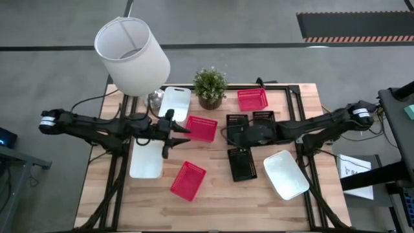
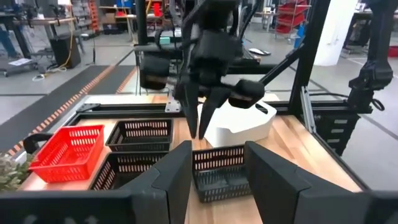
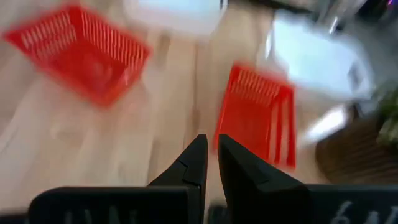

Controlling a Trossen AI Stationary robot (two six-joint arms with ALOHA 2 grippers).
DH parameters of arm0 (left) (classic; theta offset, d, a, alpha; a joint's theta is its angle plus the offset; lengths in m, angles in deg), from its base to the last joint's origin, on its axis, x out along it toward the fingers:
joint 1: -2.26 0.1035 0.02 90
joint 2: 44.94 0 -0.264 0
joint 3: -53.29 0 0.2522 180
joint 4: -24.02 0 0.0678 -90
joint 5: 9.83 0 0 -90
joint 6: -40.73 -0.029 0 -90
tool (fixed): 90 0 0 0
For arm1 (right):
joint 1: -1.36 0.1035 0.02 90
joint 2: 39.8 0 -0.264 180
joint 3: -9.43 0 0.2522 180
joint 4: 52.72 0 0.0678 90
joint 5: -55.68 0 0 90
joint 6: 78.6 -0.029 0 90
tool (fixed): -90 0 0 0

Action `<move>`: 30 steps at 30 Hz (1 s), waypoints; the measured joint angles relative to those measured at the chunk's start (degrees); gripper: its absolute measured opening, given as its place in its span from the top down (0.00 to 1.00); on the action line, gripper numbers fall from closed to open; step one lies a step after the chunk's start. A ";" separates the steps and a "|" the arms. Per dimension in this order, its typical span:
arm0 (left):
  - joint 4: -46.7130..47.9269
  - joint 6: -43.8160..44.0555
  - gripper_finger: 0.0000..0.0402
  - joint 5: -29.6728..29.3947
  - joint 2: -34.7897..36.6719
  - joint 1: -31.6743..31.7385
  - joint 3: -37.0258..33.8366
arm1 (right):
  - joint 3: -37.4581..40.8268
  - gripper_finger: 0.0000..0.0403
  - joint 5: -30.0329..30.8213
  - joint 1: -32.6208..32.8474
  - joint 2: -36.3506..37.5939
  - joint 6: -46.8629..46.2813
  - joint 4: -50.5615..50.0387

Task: Stack baskets by color
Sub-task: Stack the left black bin on the right black bin

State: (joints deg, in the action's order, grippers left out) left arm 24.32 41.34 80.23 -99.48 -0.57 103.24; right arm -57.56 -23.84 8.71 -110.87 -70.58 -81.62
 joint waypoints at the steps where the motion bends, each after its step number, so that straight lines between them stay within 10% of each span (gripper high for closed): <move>1: 0.35 -0.18 0.67 -0.01 0.39 0.00 0.00 | -1.53 0.92 0.04 -0.05 -1.11 -1.66 -2.99; 13: 1.75 -2.91 0.67 -0.02 1.32 0.00 0.00 | -16.42 0.77 0.08 -0.11 -12.37 -10.76 -26.67; 30: 2.59 -4.42 0.67 -0.04 1.36 0.00 0.00 | -13.74 0.54 -2.52 -6.92 -17.25 -3.46 -31.19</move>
State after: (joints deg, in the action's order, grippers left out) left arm 26.91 36.92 80.18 -98.13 -0.57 103.24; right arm -71.29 -26.36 1.79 -128.11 -74.04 -112.80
